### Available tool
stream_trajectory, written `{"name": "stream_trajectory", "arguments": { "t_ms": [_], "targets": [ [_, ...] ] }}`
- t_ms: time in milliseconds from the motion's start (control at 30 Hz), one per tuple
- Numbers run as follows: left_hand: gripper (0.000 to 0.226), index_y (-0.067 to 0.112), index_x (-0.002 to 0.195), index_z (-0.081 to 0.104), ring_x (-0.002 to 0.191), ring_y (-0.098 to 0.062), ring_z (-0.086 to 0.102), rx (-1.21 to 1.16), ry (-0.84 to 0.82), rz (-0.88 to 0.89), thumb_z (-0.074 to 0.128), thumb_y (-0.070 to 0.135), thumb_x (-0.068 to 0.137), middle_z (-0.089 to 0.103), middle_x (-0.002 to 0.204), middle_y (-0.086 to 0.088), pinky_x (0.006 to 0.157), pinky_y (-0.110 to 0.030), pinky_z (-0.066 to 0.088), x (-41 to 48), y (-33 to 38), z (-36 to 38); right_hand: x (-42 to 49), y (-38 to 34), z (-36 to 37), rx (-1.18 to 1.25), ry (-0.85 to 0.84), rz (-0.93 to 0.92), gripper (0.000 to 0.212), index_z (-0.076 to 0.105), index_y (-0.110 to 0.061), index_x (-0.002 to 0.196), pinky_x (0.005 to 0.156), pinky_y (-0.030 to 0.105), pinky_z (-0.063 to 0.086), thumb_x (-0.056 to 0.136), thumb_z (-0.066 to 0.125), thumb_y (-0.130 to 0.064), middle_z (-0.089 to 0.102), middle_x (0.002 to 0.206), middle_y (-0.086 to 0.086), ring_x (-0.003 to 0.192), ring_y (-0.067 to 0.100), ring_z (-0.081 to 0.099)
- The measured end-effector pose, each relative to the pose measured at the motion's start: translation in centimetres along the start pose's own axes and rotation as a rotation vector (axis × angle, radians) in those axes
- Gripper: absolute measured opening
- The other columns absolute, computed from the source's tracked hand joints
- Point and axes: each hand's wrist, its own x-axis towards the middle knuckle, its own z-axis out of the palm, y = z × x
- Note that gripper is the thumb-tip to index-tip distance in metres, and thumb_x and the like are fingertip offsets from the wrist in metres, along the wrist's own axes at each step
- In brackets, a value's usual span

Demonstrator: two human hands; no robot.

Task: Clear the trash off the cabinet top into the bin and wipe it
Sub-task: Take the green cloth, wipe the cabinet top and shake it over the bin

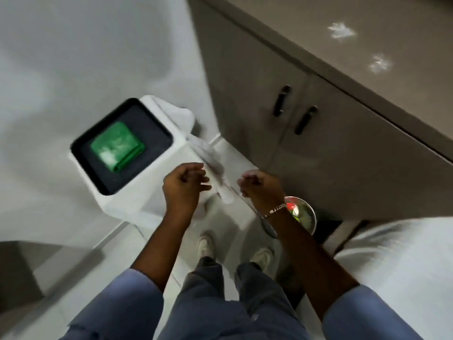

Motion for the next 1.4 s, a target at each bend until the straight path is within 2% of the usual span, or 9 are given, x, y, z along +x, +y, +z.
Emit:
{"name": "stream_trajectory", "arguments": {
  "t_ms": [167, 267, 533, 633, 767, 933, 1067, 1200, 1400],
  "targets": [
    [0.019, 0.005, 0.088, 0.069, 0.075, -0.033, 0.069, 0.102, 0.465, 0.083, 0.053, -0.003, 0.081, 0.069, 0.081, -0.020, 0.079, -0.044, 0.060, 6.1, 0.5, -10.9, 0.9, -8.4, 11.0, -0.064, -0.165, -0.240, 0.022, 0.073, -0.011, 0.086, 0.080, 0.049, 0.058, 0.068, 0.073, -0.025, 0.072, 0.077, 0.009, 0.078, 0.032, 0.070],
    [0.032, 0.005, 0.104, 0.067, 0.099, -0.032, 0.066, 0.378, 0.568, -0.077, 0.058, 0.007, 0.074, 0.071, 0.100, -0.017, 0.093, -0.032, 0.048, 10.4, 0.2, -15.1, 2.5, -11.1, 17.5, -0.149, -0.201, -0.346, 0.021, 0.072, -0.008, 0.090, 0.082, 0.034, 0.056, 0.071, 0.076, -0.015, 0.071, 0.079, 0.005, 0.077, 0.019, 0.066],
    [0.040, -0.003, 0.107, 0.067, 0.098, -0.037, 0.067, 0.185, 0.423, -0.338, 0.070, 0.015, 0.071, 0.069, 0.108, -0.023, 0.079, -0.043, 0.060, 17.1, -0.9, -18.0, 8.3, -12.0, 27.5, -0.582, -0.268, -0.277, 0.055, 0.057, -0.007, 0.123, 0.099, 0.043, 0.048, 0.077, 0.071, -0.034, 0.063, 0.125, 0.017, 0.117, 0.035, 0.058],
    [0.032, -0.007, 0.101, 0.068, 0.081, -0.034, 0.069, -0.195, 0.316, -0.332, 0.071, 0.002, 0.070, 0.071, 0.092, -0.020, 0.065, -0.038, 0.060, 16.6, 0.8, -18.3, 7.7, -12.6, 26.5, -0.300, -0.250, -0.128, 0.058, 0.062, -0.012, 0.122, 0.093, 0.042, 0.053, 0.069, 0.077, -0.027, 0.065, 0.125, 0.011, 0.112, 0.028, 0.062],
    [0.024, 0.005, 0.093, 0.066, 0.091, -0.038, 0.068, -0.441, 0.007, -0.252, 0.057, -0.008, 0.075, 0.069, 0.097, -0.018, 0.075, -0.050, 0.061, 13.2, 3.1, -16.5, 4.2, -12.9, 20.4, 0.162, -0.354, 0.029, 0.028, 0.074, -0.020, 0.079, 0.058, 0.031, 0.050, 0.050, 0.074, -0.021, 0.070, 0.082, 0.005, 0.074, 0.021, 0.064],
    [0.036, 0.013, 0.093, 0.070, 0.079, -0.021, 0.074, -0.385, -0.412, -0.206, 0.057, -0.012, 0.071, 0.077, 0.086, -0.002, 0.060, -0.034, 0.061, 7.6, -0.4, -9.5, 1.0, -6.4, 9.3, 0.525, -0.427, 0.125, 0.038, 0.069, -0.004, 0.103, 0.086, 0.047, 0.056, 0.066, 0.063, 0.005, 0.073, 0.098, 0.017, 0.090, 0.031, 0.068],
    [0.037, 0.007, 0.098, 0.069, 0.077, -0.023, 0.068, -0.134, -0.543, -0.283, 0.067, -0.011, 0.066, 0.072, 0.085, -0.009, 0.069, -0.037, 0.058, 5.5, -8.3, -0.3, 1.8, 3.5, 2.8, 0.516, -0.222, 0.287, 0.043, 0.066, -0.002, 0.111, 0.080, 0.047, 0.059, 0.069, 0.068, 0.007, 0.075, 0.102, 0.013, 0.093, 0.030, 0.071],
    [0.036, 0.002, 0.108, 0.070, 0.090, -0.027, 0.068, 0.138, -0.559, -0.368, 0.071, 0.004, 0.072, 0.072, 0.095, -0.017, 0.089, -0.049, 0.057, 5.2, -19.0, 8.4, 4.4, 15.0, -2.1, 0.410, 0.101, 0.354, 0.053, 0.056, 0.002, 0.126, 0.097, 0.054, 0.050, 0.075, 0.063, 0.013, 0.061, 0.127, 0.026, 0.114, 0.039, 0.061],
    [0.040, 0.008, 0.117, 0.065, 0.110, -0.032, 0.064, 0.524, -0.534, -0.433, 0.066, 0.013, 0.078, 0.067, 0.122, -0.017, 0.085, -0.029, 0.051, 6.2, -35.2, 18.4, 8.9, 30.4, -6.6, 0.430, 0.460, 0.436, 0.050, 0.059, 0.000, 0.124, 0.099, 0.061, 0.047, 0.075, 0.066, 0.009, 0.061, 0.127, 0.027, 0.116, 0.044, 0.059]
  ]
}}
